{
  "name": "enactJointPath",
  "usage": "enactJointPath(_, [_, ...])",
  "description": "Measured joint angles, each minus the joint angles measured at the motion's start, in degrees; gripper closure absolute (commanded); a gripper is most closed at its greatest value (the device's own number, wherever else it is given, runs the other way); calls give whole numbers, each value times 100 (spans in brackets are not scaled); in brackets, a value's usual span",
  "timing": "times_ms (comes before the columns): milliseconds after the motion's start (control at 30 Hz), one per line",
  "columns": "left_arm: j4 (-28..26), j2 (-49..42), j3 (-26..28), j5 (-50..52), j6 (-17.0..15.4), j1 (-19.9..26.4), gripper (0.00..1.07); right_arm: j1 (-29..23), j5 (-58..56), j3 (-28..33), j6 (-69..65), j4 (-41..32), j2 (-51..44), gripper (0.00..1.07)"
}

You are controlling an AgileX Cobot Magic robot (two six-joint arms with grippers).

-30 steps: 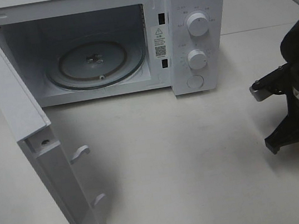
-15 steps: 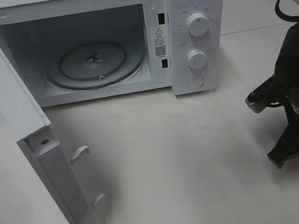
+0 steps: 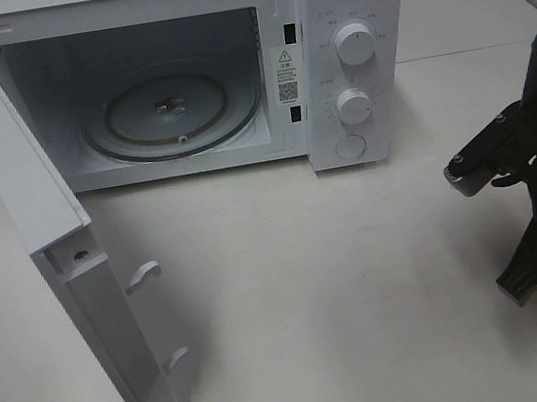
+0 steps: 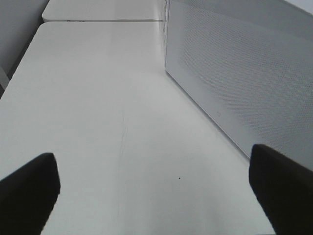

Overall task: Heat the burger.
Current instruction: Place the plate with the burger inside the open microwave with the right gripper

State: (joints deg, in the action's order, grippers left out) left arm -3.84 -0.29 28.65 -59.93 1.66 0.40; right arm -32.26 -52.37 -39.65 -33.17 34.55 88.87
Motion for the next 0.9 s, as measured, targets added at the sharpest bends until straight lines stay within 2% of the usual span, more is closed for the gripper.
enactJointPath(233, [0, 0, 0, 0, 0, 0, 6, -361, -246, 0, -46, -6, -223, 107])
enactJointPath(667, [0, 0, 0, 0, 0, 0, 6, -1335, -670, 0, -166, -120, -315, 107])
enactJointPath(900, [0, 0, 0, 0, 0, 0, 6, -2051, -882, 0, -281, -201, -315, 107])
